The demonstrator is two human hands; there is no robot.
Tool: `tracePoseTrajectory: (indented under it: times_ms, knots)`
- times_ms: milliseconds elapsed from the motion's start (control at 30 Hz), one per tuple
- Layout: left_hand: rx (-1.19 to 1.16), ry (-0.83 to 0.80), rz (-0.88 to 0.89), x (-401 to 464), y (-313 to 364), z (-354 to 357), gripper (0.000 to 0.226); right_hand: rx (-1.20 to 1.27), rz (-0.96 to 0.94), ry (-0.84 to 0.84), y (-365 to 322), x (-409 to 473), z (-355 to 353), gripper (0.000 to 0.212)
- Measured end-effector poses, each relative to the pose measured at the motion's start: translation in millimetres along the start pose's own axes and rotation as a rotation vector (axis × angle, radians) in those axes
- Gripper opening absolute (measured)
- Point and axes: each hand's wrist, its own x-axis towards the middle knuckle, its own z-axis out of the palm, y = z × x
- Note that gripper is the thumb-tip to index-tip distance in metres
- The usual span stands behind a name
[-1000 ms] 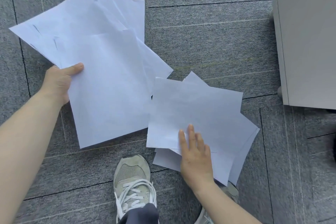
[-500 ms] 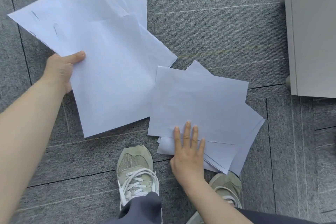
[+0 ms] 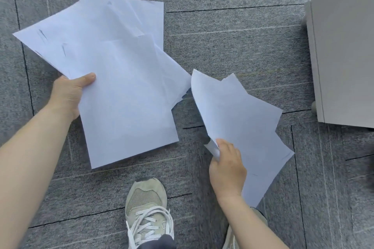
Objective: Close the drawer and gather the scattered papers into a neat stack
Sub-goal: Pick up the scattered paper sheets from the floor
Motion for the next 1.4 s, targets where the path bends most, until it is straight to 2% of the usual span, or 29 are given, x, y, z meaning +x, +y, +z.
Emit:
tracePoseTrajectory:
  times_ms: [67, 167, 233, 367, 467, 567, 700, 933, 1167, 1200, 1267, 1333, 1400]
  knots:
    - [0.000, 0.007, 0.013, -2.1, 0.0, 1.7, 0.044, 0.085, 0.073, 0.104, -13.3, 19.8, -10.9, 0.036]
    - [-0.006, -0.010, 0.035, -2.9, -0.1, 4.9, 0.031, 0.265, 0.217, 0.095, -41.5, 56.2, -30.9, 0.012]
    - [-0.001, -0.032, 0.055, -3.3, 0.4, 8.7, 0.023, 0.363, 0.245, 0.067, -64.1, 80.0, -42.8, 0.019]
    - [0.028, -0.052, 0.086, -2.2, -0.4, 20.6, 0.013, 0.531, 0.225, 0.006, -111.7, 120.7, -56.9, 0.010]
    - [0.078, -0.082, 0.088, -2.1, -2.7, 31.7, 0.010, 0.579, 0.180, -0.089, -146.2, 143.2, -51.8, 0.019]
    - [0.098, -0.141, 0.056, -6.2, -4.2, 42.2, 0.007, 0.594, 0.169, -0.213, -174.0, 157.2, -37.1, 0.016]
    - [0.195, -0.210, 0.010, -19.0, -2.5, 56.9, 0.018, 0.637, 0.169, -0.343, -196.9, 163.5, -14.2, 0.010]
    - [0.089, -0.359, -0.004, -38.2, 3.4, 72.6, 0.066, 0.741, 0.170, -0.560, -202.1, 159.4, 4.5, 0.049]
    - [-0.064, -0.452, -0.001, -39.4, 0.2, 73.3, 0.082, 0.712, 0.034, -0.652, -196.9, 150.2, 7.3, 0.076]
    - [-0.061, -0.458, -0.008, -40.0, 0.9, 73.7, 0.079, 0.709, 0.017, -0.668, -195.9, 148.8, 6.5, 0.073]
    - [-0.003, -0.406, 0.002, -41.7, 3.4, 78.0, 0.057, 0.749, 0.015, -0.692, -191.6, 147.7, 6.4, 0.058]
    - [0.065, -0.272, 0.039, -40.5, 3.2, 83.2, 0.037, 0.775, 0.006, -0.723, -188.0, 147.5, 4.7, 0.051]
    - [0.103, -0.167, 0.044, -36.4, 0.6, 85.7, 0.027, 0.791, 0.019, -0.723, -187.5, 148.5, 3.3, 0.049]
